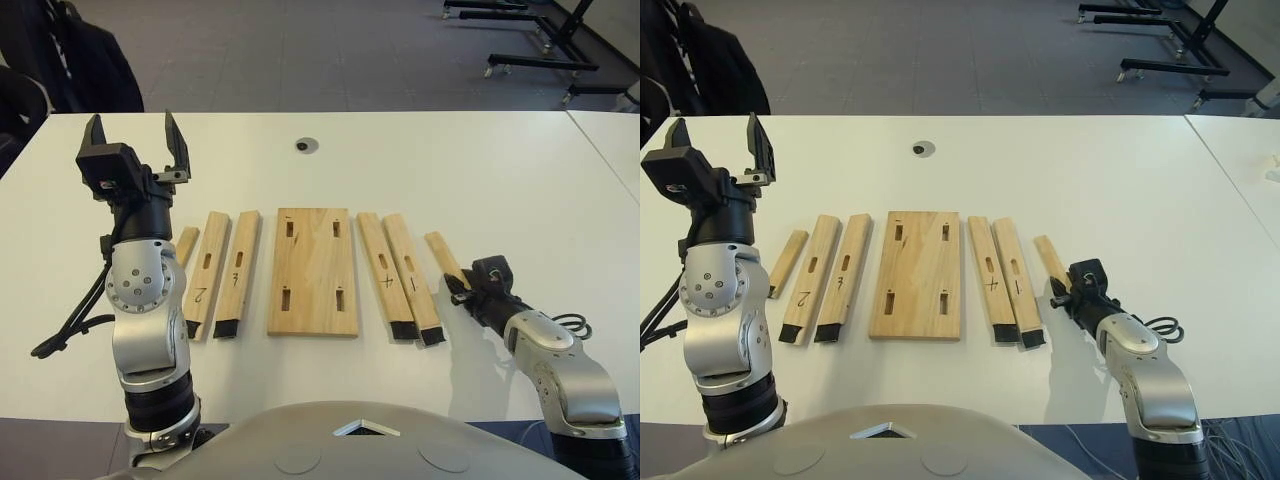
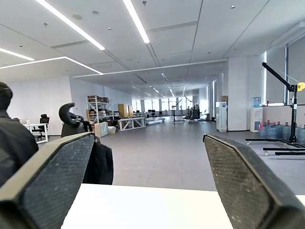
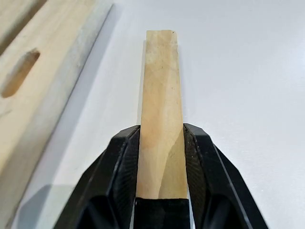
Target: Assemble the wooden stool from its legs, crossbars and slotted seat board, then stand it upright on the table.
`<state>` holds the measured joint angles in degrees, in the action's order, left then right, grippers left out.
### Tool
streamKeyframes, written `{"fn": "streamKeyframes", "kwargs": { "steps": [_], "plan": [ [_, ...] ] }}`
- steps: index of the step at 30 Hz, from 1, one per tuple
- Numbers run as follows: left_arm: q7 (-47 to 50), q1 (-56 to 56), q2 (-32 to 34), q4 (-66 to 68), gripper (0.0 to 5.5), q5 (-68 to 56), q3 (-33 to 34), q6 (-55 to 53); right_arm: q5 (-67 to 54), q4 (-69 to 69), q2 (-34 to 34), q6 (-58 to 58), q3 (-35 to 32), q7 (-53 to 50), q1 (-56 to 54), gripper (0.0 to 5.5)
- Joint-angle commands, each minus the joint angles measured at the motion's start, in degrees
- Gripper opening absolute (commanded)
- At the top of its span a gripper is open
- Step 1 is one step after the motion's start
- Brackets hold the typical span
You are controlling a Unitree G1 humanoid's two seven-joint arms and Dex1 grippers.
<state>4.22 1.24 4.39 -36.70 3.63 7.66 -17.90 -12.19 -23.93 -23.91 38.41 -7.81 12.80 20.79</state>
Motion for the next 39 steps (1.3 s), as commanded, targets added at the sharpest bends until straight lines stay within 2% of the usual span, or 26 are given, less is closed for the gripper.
{"fn": "streamKeyframes", "kwargs": {
  "steps": [1, 5, 7, 9, 12, 17, 19, 23, 33, 39],
  "plan": [
    [-2.0, 3.5, 0.6, 2.7, 4.17, -3.4, 1.3, -1.6, 2.6, 7.2, 2.0, -14.9, -1.1, -0.2, -5.3, 1.29],
    [-7.9, 8.4, -0.7, 5.9, 4.17, -17.1, 3.8, -9.0, -4.8, 7.2, 3.6, -19.8, -3.3, 2.4, -28.0, 1.29],
    [-11.5, 10.6, -1.4, 5.6, 4.17, -27.0, 5.1, -13.0, -7.7, 6.3, 3.5, -19.9, -2.6, 4.6, -35.5, 1.29],
    [-16.7, 12.3, -2.4, 3.9, 4.17, -42.7, 5.9, -16.7, -10.4, 5.4, 3.8, -20.0, -0.5, 7.8, -42.2, 1.29],
    [-18.6, 14.9, -3.7, 4.6, 4.17, -57.2, 5.7, -20.3, -12.3, 2.7, 4.7, -20.2, 3.1, 11.0, -45.6, 1.29],
    [-13.6, 16.7, -4.4, 6.3, 4.17, -70.6, 4.8, -23.0, -7.6, 0.6, 5.9, -24.7, 12.6, 15.1, -45.2, 1.29],
    [-12.4, 16.5, -3.8, 6.2, 4.17, -73.7, 4.3, -23.1, -4.5, 0.2, 4.5, -26.7, 16.6, 17.9, -44.3, 1.29],
    [-9.0, 16.4, -2.7, 6.8, 4.17, -75.7, 3.2, -22.5, -2.5, -0.8, 4.5, -29.1, 20.3, 20.8, -43.9, 1.29],
    [-7.7, 15.6, -1.9, 6.0, 4.17, -75.4, 0.5, -20.2, 0.5, 1.0, 5.5, -29.8, 22.4, 20.5, -42.9, 1.29],
    [-7.7, 15.0, -1.5, 5.3, 3.23, -75.1, -0.4, -18.8, 1.9, 2.8, 5.5, -30.9, 22.1, 20.6, -41.3, 1.29]
  ]
}}
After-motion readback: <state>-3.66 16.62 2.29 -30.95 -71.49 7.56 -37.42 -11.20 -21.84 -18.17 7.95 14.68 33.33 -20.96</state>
